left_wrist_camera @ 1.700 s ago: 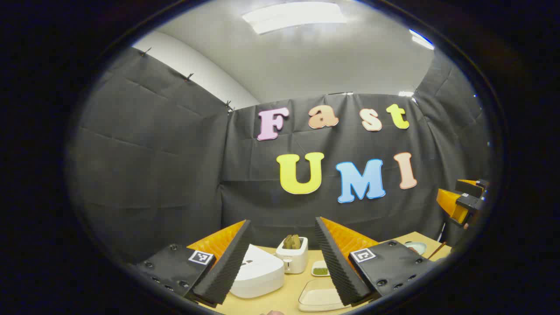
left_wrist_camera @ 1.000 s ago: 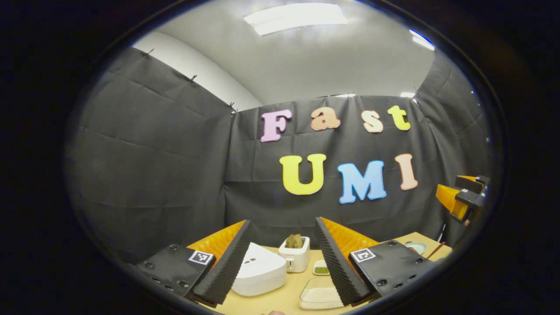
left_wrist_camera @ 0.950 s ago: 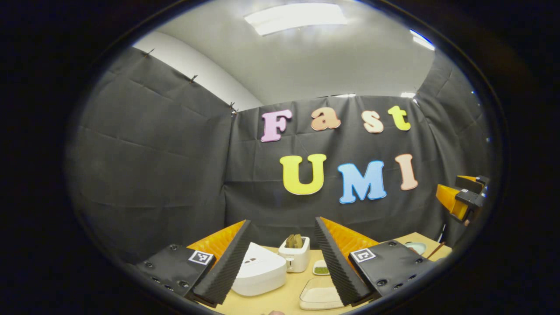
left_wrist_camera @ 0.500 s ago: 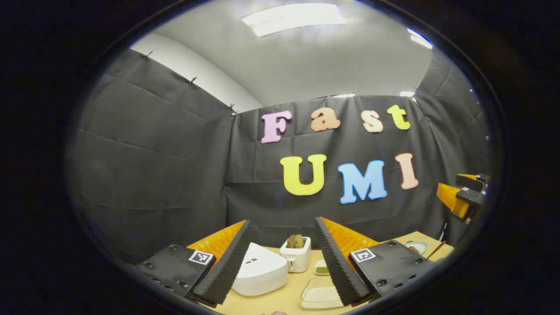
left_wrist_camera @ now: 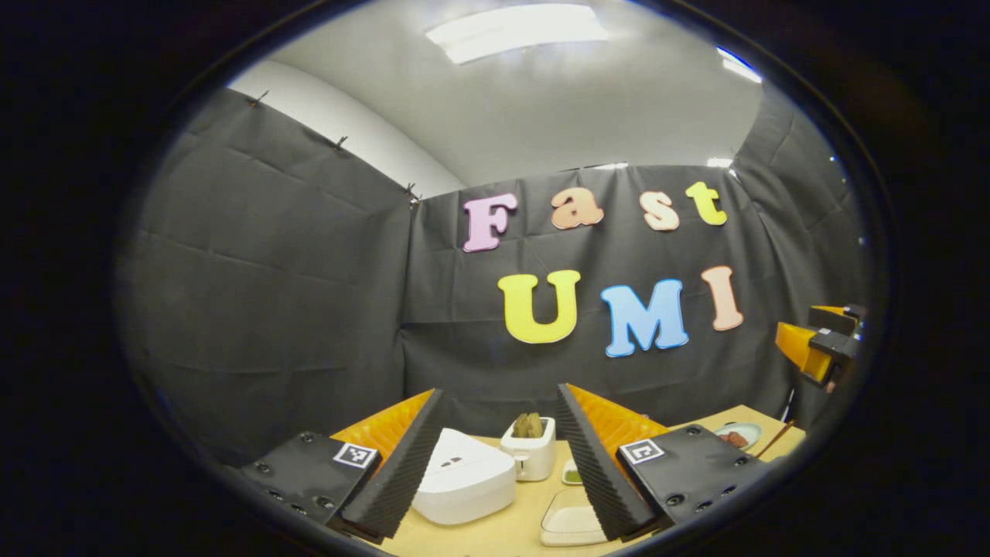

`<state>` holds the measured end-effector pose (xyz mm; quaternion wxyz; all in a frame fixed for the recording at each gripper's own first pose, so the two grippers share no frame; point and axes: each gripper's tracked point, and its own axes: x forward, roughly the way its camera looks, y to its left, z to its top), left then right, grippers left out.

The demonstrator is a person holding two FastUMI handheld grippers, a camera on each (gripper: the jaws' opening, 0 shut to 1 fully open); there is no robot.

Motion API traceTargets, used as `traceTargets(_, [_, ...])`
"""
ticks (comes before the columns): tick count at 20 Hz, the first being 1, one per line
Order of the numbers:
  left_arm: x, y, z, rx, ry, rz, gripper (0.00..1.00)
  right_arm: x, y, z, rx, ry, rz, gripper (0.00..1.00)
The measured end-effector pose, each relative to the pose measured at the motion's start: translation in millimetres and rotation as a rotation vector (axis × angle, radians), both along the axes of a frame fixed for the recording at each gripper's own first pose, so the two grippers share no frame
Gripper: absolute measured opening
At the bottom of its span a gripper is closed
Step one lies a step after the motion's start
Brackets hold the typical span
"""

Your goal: Close the left gripper, press the button to open the rice cooker; take a wooden spoon from the chopstick holder with the right hand, scoop a spoonful of rice and pour it into the rice cooker, then put the wooden spoon back into the chopstick holder.

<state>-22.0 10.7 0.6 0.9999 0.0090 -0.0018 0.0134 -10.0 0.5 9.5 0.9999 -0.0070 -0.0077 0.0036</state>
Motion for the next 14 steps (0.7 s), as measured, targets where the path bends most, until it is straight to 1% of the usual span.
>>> traceTargets(3, [2.6, 4.8, -4.7, -0.005, 0.005, -0.001, 0.95, -0.5, 7.5, -1.7, -0.009, 0.001, 0.008, 0.97])
traceTargets(4, [3.2, 6.8, -5.9, -0.007, 0.007, 0.000, 0.98, 0.0, 9.9, -2.2, -0.008, 0.003, 0.009, 0.97])
traceTargets(5, [4.5, 9.6, -7.8, -0.010, 0.008, 0.002, 0.95, -0.7, 12.2, -3.1, -0.007, 0.003, 0.010, 0.97])
traceTargets(6, [5.5, 13.0, -8.6, -0.011, 0.010, 0.006, 0.98, -0.3, 13.5, -3.2, -0.008, 0.004, 0.009, 0.97])
traceTargets(7, [5.7, 15.9, -11.0, -0.013, 0.012, 0.008, 0.95, 0.1, 14.7, -3.6, -0.009, 0.006, 0.010, 0.97])
traceTargets(12, [11.2, 17.9, -10.3, -0.011, 0.011, 0.001, 0.95, 1.6, 18.7, -6.3, -0.001, 0.010, 0.004, 0.97])
traceTargets(13, [11.8, 17.3, -11.9, -0.010, 0.011, -0.002, 0.95, 1.9, 18.9, -7.0, 0.000, 0.010, 0.001, 0.92])
traceTargets(14, [12.6, 17.6, -11.3, -0.008, 0.009, -0.003, 0.95, 1.8, 19.0, -6.8, 0.000, 0.010, 0.001, 0.97])
